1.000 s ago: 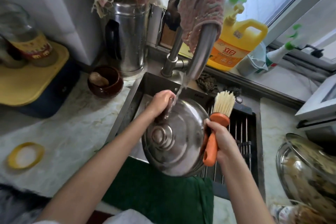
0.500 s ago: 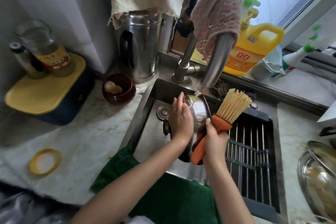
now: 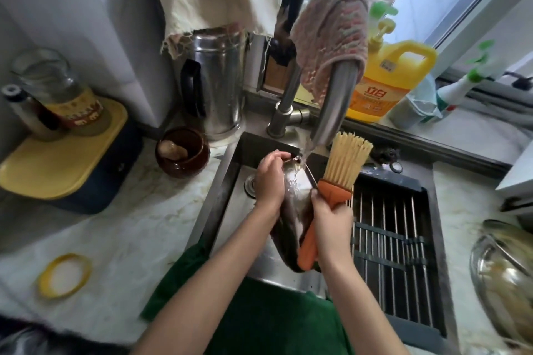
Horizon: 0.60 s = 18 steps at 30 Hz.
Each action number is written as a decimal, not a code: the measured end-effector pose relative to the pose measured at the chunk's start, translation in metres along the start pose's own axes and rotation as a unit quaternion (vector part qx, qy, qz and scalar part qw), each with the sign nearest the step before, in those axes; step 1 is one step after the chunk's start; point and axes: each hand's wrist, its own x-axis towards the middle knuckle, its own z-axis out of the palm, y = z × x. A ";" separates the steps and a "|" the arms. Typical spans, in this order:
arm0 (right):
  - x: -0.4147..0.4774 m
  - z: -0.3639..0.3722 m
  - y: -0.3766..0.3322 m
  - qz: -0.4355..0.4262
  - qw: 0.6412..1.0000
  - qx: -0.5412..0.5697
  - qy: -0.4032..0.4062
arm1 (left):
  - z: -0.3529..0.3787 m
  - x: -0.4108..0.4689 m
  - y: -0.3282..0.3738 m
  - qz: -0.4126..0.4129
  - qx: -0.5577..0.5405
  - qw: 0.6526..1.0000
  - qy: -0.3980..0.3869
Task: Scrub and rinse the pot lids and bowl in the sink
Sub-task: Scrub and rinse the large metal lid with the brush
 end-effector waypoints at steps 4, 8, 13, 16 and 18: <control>0.011 0.003 -0.002 0.051 0.997 0.030 0.040 | 0.017 -0.040 -0.014 0.160 0.180 0.970 -0.026; 0.016 -0.001 0.000 0.081 0.993 0.075 0.048 | 0.010 -0.019 -0.014 0.190 0.197 0.958 -0.083; 0.017 -0.004 0.001 0.137 0.981 0.135 0.031 | 0.012 -0.020 0.000 0.244 0.301 0.917 -0.094; 0.025 -0.008 -0.005 0.184 0.960 0.209 0.027 | -0.004 -0.051 -0.023 0.325 0.290 0.880 -0.190; 0.029 -0.011 -0.010 0.236 0.938 0.251 0.032 | -0.027 -0.050 -0.039 0.361 0.289 0.858 -0.225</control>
